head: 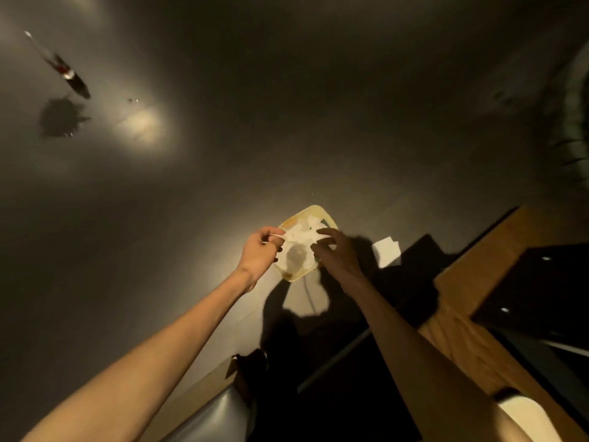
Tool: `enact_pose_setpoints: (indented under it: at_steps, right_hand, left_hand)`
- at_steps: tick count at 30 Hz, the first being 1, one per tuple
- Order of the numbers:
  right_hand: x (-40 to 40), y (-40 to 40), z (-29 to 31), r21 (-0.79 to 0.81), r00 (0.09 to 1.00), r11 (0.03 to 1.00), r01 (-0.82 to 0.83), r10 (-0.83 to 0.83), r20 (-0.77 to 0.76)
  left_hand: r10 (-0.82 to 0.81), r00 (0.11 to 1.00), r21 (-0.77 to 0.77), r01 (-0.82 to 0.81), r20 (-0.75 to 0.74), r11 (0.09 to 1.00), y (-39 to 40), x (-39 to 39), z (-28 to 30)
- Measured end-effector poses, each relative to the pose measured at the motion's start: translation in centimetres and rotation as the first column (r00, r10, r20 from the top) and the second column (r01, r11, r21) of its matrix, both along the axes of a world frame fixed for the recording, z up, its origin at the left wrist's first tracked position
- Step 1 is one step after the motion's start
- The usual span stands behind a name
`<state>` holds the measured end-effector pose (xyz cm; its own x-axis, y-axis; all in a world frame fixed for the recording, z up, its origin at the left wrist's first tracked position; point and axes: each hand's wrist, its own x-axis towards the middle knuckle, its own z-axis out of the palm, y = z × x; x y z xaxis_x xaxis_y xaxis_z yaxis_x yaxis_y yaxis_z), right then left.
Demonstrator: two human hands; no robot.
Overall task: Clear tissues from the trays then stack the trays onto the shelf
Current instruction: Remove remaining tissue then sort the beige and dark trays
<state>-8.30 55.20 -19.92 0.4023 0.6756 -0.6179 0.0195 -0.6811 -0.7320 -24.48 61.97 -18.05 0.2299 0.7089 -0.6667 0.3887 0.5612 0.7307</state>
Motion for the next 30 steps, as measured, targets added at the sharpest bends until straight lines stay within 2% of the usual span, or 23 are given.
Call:
enact_pose_setpoints:
  at_steps: [4, 8, 14, 16, 21, 25, 30]
  right_hand:
    - [1.2, -2.0, 8.8, 0.032, 0.993, 0.998, -0.057, 0.053, 0.101]
    - [2.0, -5.1, 16.3, 0.067, 0.990, 0.997, -0.046, 0.037, 0.137]
    - [2.6, -13.1, 24.1, 0.180, 0.995, 0.981, 0.073, -0.084, 0.053]
    - [2.9, -15.8, 27.0, 0.198, 0.996, 0.978, 0.068, -0.078, 0.046]
    - [6.1, -23.5, 31.4, 0.240, 0.990, 0.967, 0.087, -0.110, 0.084]
    - [8.8, -30.6, 33.5, 0.274, 0.980, 0.952, 0.137, -0.171, 0.104]
    - [11.3, -40.3, 34.3, 0.284, 0.957, 0.931, 0.230, -0.269, 0.106]
  left_hand:
    - [-0.111, 0.993, 0.128, 0.106, 0.033, 0.986, -0.4, 0.7, 8.4]
    - [-0.240, 0.970, 0.199, 0.229, 0.032, 0.953, -2.8, 1.3, 15.0]
    - [-0.462, 0.887, 0.281, 0.440, 0.017, 0.853, -8.2, 3.7, 22.9]
    - [-0.513, 0.858, 0.314, 0.483, 0.014, 0.817, -10.2, 5.0, 25.1]
    - [-0.642, 0.767, 0.386, 0.589, 0.010, 0.710, -15.1, 9.5, 29.8]
    - [-0.659, 0.750, 0.398, 0.591, 0.047, 0.701, -20.4, 13.0, 32.0]
    - [-0.734, 0.677, 0.393, 0.661, 0.053, 0.639, -28.8, 16.7, 32.7]
